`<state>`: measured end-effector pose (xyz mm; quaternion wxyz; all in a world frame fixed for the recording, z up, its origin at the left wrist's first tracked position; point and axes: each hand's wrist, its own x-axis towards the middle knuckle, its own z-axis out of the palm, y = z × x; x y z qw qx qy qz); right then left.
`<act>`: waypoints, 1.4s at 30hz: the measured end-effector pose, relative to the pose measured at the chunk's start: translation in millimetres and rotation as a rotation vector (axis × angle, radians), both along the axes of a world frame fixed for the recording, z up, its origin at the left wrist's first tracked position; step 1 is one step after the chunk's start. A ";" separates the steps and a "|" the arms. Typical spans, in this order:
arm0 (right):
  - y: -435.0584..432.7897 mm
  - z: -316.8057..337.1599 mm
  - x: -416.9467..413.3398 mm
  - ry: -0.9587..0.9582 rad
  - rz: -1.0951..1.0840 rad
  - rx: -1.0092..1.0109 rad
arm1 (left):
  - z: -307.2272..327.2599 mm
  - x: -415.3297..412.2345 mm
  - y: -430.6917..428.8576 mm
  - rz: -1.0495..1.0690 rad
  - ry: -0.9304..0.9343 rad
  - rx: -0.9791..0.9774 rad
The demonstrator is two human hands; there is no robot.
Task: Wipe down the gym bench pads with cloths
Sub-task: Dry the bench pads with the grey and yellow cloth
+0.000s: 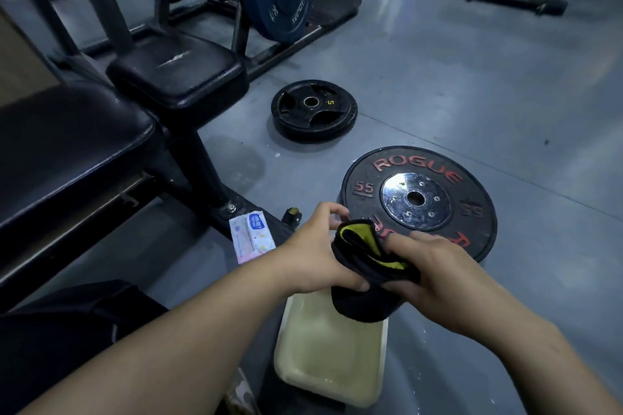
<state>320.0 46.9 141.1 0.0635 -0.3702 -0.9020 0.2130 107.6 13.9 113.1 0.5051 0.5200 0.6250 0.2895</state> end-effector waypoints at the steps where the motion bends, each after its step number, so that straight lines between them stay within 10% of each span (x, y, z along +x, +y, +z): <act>1: -0.6 5.6 -1.3 0.018 -0.022 -0.005 | 5.2 -2.3 -1.1 0.027 -0.026 0.009; 26: 38.0 117.3 -188.7 0.100 0.278 0.294 | 134.4 -154.8 -52.7 0.371 0.135 0.526; 42: 117.9 162.7 -439.8 -0.161 0.498 0.103 | 129.2 -323.3 -24.1 0.730 0.516 0.298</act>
